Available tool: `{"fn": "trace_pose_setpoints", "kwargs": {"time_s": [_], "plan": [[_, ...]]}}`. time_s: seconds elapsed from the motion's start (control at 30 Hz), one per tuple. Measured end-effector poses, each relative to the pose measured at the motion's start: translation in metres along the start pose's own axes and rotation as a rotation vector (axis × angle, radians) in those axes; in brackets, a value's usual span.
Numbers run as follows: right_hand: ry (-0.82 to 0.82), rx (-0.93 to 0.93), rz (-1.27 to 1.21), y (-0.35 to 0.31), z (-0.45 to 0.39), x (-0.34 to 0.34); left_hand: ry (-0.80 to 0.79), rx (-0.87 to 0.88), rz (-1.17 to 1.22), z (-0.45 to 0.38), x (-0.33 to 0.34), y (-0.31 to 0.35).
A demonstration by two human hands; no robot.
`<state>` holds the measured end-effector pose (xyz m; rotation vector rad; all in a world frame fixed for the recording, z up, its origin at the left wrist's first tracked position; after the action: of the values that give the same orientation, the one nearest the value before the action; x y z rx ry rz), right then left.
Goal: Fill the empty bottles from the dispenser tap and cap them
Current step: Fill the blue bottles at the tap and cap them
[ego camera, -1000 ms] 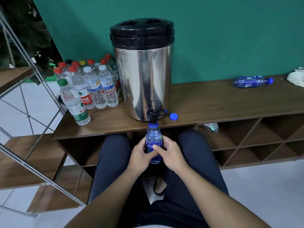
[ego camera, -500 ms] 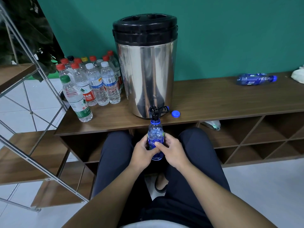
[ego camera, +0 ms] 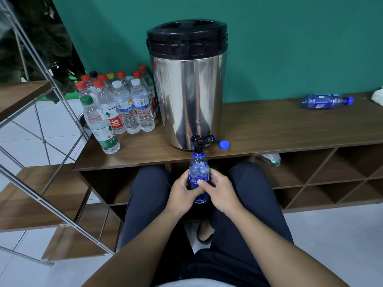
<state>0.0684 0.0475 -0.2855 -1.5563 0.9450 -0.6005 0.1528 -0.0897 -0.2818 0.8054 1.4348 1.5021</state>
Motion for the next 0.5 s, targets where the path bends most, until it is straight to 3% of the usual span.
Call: {"fn": "trace_pose_setpoints", "kwargs": {"time_s": [0.5], "plan": [[-0.003, 0.008, -0.007, -0.0016, 0.0011, -0.0011, -0.008, -0.002, 0.017, 0.0006, 0.0000, 0.0007]]}}
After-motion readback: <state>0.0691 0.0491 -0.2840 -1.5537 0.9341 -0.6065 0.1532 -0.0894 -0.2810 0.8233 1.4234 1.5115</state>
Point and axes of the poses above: each hand's wrist, its own z-axis away from the middle knuckle, its own x-axis out of the palm, y = z × x, the point moved 1 cm from there along -z, towards the middle knuckle, and after that the axes turned 10 degrees about -x, right-handed, at the moved point
